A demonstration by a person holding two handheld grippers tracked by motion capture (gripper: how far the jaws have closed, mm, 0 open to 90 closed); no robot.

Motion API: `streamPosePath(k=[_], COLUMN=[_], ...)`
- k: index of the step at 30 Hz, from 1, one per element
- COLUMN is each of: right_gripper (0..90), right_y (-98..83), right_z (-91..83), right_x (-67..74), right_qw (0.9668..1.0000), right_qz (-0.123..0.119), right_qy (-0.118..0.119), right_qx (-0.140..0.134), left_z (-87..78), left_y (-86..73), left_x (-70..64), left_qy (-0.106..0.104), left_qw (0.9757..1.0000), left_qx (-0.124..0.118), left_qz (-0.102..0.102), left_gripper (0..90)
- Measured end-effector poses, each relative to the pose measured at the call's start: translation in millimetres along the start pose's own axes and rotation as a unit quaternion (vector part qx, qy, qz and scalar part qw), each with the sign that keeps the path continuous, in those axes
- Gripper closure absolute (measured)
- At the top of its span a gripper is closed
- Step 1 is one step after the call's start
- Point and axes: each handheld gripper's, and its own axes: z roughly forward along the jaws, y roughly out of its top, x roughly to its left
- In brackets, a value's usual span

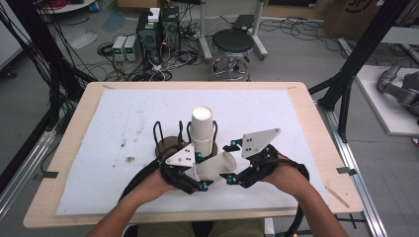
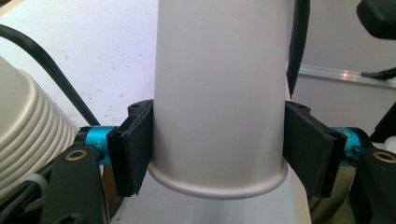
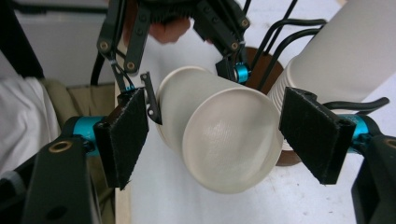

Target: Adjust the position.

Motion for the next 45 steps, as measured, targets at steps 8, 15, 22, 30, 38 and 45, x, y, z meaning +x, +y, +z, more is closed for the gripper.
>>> streamPosePath(k=[8,15,22,30,38,45], right_gripper=[25.2,25.6,26.9,33.9,33.8,33.6], right_y=[10.3,15.4,14.4,10.9,0.3,-12.3], right_z=[4.8,13.3,22.3,28.4,24.8,14.4], right_x=[-2.7,-2.5,-3.1,-0.7,-1.4,-8.2], right_qw=[0.9993,0.9968,0.993,0.9889,0.991,0.9959], right_qz=[-0.028,-0.05,-0.062,-0.073,-0.051,-0.019], right_qy=[0.009,0.02,0.041,0.065,0.083,0.077], right_qx=[0.022,0.059,0.092,0.113,0.092,0.043], left_z=[-1.1,-1.8,-3.1,-2.5,-0.1,-0.2], left_y=[0.9,3.3,5.4,9.8,1.8,-9.6], left_x=[0.9,-0.8,-2.3,-4.6,-5.4,1.3], left_qy=[-0.001,-0.007,-0.016,-0.032,-0.054,-0.039], left_qw=[0.9997,0.9994,0.999,0.9976,0.9977,0.9953], left_qx=[0.022,0.028,0.028,0.039,-0.016,-0.088], left_qz=[0.008,0.02,0.03,0.048,0.039,0.011], left_gripper=[30.5,31.8,32.1,31.7,25.7,15.1])
